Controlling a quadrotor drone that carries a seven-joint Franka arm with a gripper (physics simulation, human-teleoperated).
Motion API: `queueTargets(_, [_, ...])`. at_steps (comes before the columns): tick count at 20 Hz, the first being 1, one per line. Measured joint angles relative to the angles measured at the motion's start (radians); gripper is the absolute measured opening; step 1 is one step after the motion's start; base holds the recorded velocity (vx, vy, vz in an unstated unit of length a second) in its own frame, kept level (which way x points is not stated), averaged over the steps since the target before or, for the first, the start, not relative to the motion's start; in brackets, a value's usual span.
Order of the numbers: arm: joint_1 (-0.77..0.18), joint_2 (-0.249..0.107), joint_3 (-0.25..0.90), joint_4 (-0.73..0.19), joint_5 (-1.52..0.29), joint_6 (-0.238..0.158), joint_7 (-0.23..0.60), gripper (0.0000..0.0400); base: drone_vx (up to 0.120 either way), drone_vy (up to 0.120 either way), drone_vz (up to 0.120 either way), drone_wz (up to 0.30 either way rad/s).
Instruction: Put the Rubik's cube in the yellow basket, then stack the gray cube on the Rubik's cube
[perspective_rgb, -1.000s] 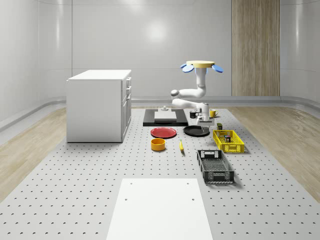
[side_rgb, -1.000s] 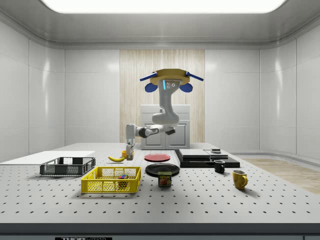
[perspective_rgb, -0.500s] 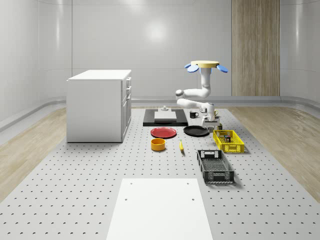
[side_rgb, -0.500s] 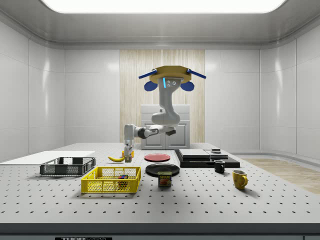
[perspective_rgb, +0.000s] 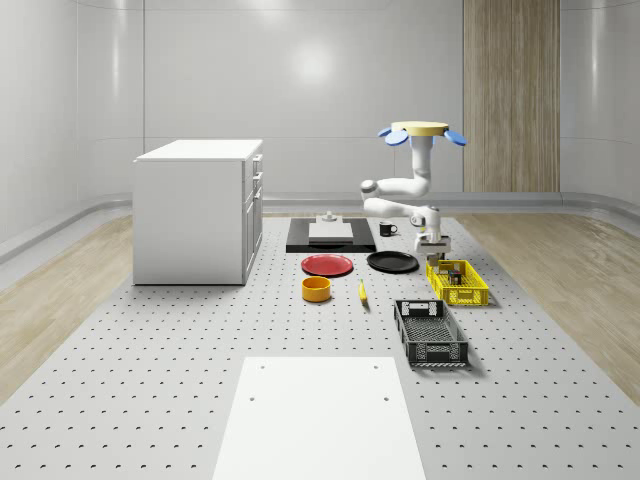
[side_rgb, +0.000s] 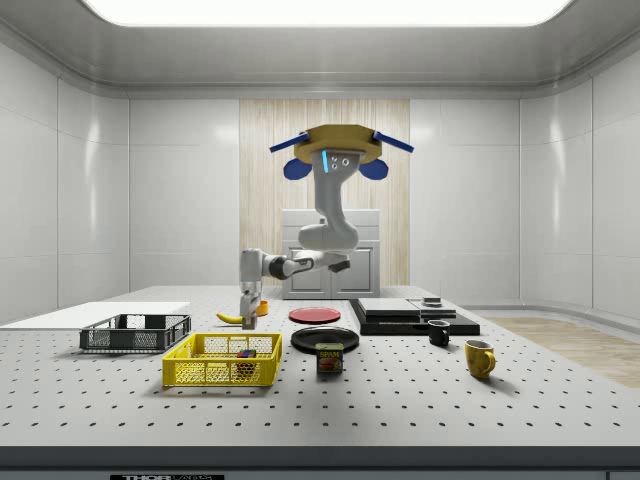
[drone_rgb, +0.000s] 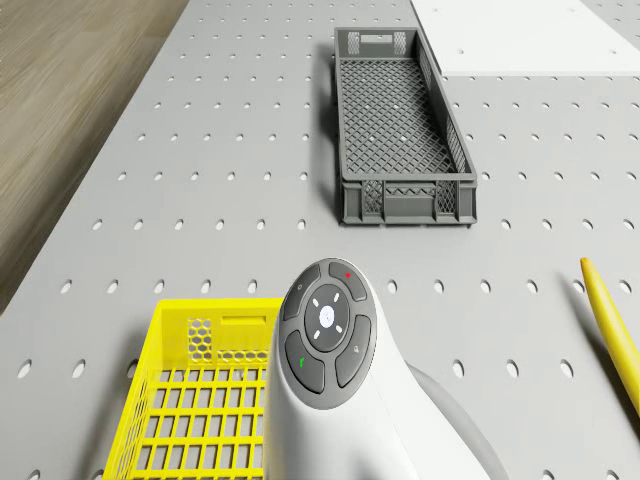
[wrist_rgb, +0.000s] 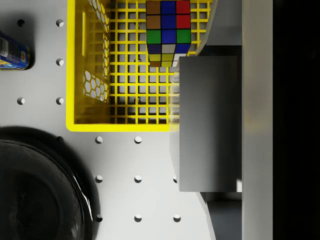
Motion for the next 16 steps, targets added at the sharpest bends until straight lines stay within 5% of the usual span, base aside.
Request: queueTargets(16, [-0.001, -0.002, 0.000, 0.000, 0.001, 0.001, 0.001, 0.0251, -0.013, 0.108, 0.000, 0.000])
